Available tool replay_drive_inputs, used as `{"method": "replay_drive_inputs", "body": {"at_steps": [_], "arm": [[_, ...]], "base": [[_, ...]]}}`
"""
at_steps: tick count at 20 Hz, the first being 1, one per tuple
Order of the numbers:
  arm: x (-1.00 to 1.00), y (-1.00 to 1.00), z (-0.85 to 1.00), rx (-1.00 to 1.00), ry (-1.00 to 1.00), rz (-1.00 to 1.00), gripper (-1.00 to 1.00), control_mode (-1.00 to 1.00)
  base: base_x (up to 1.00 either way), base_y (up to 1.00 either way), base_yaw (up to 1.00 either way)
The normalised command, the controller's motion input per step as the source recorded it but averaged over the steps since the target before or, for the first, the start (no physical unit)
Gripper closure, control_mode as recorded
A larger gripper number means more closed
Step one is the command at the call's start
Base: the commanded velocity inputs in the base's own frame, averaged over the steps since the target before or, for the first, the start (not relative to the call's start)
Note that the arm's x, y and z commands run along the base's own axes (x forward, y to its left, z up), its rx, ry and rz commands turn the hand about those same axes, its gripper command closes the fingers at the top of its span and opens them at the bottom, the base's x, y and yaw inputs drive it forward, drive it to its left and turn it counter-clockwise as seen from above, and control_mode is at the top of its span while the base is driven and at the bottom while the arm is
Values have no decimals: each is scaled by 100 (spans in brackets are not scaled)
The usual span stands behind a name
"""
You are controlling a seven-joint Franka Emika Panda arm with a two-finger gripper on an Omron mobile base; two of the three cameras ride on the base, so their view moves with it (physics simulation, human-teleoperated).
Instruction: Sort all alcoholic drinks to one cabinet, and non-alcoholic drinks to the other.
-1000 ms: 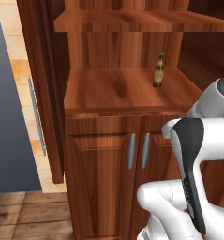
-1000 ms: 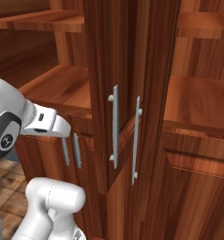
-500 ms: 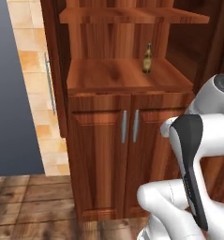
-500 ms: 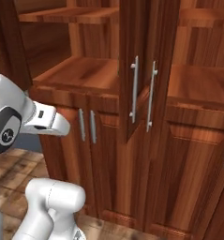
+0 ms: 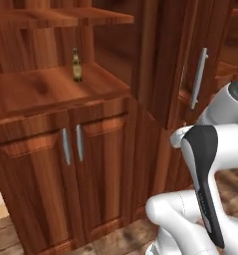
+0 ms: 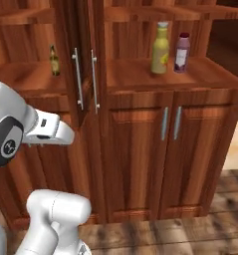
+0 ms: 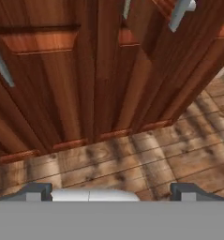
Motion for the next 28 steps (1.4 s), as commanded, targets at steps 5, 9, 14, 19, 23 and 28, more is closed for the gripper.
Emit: {"method": "replay_drive_inputs", "body": {"at_steps": [5,9,14,19,23,28], "arm": [[0,0,0,0,0,0,-100,100],[0,0,0,0,0,0,-100,100],[0,0,0,0,0,0,-100,100],[0,0,0,0,0,0,-100,100],[0,0,0,0,0,0,-100,100],[0,0,0,0,0,0,-100,100]], "base": [[-15,-34,-74],[-12,-56,-69],[-1,-63,-69],[8,-43,-66],[33,-34,-57],[65,-15,-47]]}}
